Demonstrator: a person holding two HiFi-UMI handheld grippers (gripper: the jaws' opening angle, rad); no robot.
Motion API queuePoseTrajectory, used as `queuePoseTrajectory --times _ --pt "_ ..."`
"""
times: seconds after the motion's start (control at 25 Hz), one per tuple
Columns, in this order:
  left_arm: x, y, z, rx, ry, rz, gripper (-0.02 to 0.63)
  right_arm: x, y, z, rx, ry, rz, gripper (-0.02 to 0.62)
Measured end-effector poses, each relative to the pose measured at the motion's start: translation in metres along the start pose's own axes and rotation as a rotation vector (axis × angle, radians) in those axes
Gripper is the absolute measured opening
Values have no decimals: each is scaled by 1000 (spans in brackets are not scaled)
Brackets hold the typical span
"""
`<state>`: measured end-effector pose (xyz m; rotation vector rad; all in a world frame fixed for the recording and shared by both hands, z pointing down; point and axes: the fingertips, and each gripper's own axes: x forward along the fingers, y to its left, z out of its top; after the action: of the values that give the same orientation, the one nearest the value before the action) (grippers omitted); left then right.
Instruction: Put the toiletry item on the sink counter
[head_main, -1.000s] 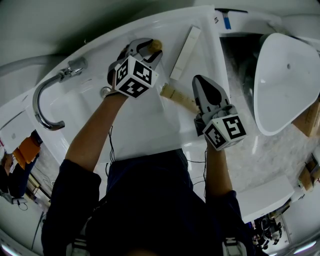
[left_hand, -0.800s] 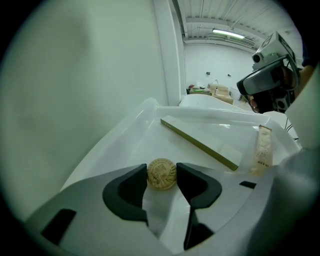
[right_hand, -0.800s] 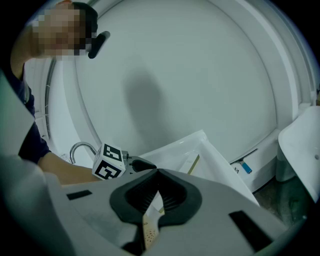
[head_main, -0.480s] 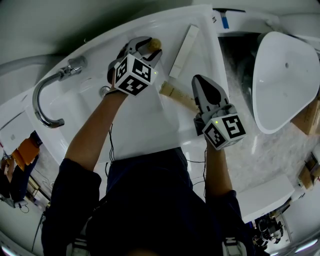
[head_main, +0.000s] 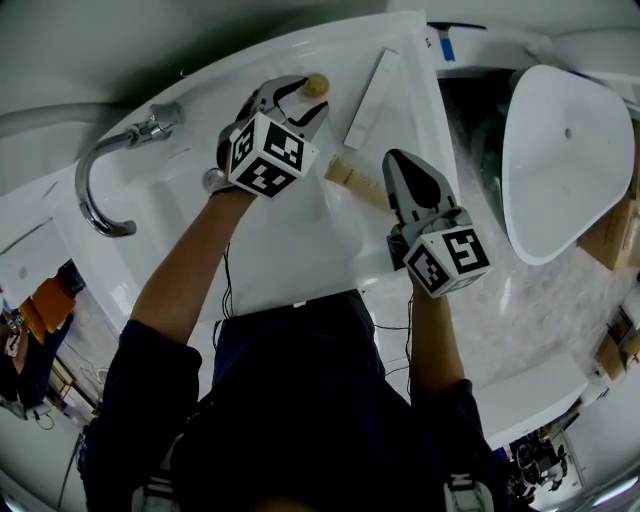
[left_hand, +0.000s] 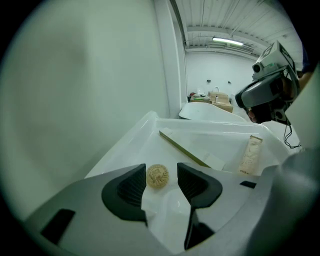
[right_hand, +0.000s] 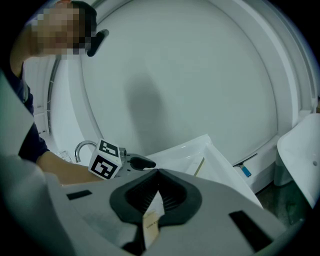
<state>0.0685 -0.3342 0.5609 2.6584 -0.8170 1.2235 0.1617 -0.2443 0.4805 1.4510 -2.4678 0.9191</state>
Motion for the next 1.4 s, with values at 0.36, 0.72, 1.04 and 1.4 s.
queuePoseTrajectory --times 0.36,0.72,1.04,1.4 --pt "-45 -12 1 -33 -65 11 212 -12 27 -2 -28 -14 -6 5" --pt "-93 -28 3 -52 -133 24 212 -33 55 -1 -61 -39 -15 5" --pt "-129 -44 0 -76 -179 27 212 -50 77 -7 -72 -51 -21 5" --pt "-163 -60 -3 -121 -224 38 204 -66 93 -6 -95 -60 -16 5"
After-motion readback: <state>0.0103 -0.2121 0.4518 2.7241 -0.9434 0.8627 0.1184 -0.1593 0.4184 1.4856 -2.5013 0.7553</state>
